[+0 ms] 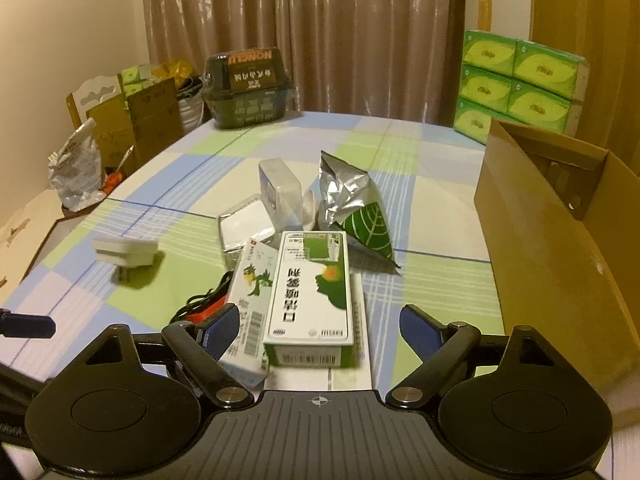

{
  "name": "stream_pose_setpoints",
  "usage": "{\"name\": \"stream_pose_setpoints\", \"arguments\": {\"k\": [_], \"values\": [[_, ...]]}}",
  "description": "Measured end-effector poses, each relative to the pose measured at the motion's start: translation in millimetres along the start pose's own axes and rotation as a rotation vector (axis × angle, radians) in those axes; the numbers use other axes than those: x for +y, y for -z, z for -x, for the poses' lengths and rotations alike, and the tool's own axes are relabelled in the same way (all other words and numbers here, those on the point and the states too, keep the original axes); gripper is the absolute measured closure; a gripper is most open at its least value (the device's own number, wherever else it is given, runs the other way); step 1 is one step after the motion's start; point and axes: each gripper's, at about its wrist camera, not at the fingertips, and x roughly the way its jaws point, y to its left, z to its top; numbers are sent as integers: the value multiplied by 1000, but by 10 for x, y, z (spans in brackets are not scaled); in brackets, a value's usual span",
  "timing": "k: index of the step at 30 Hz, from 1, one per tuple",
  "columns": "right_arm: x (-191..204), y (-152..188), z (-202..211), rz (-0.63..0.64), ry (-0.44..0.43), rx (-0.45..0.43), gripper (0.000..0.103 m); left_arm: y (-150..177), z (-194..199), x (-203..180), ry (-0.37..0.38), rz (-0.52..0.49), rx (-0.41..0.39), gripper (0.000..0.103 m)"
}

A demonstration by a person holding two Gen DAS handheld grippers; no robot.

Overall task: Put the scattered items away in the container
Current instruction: 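Close the right gripper on the green-and-white medicine box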

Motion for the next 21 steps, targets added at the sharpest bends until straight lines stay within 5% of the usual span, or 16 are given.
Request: {"name": "stream_pose_setpoints", "arguments": {"k": [15, 21], "values": [[27, -44, -473, 44, -5, 61, 49, -104, -265, 52, 47, 35, -29, 1], [36, -56, -489, 48, 2, 56, 50, -115, -312, 42, 66, 36, -30, 1]]}}
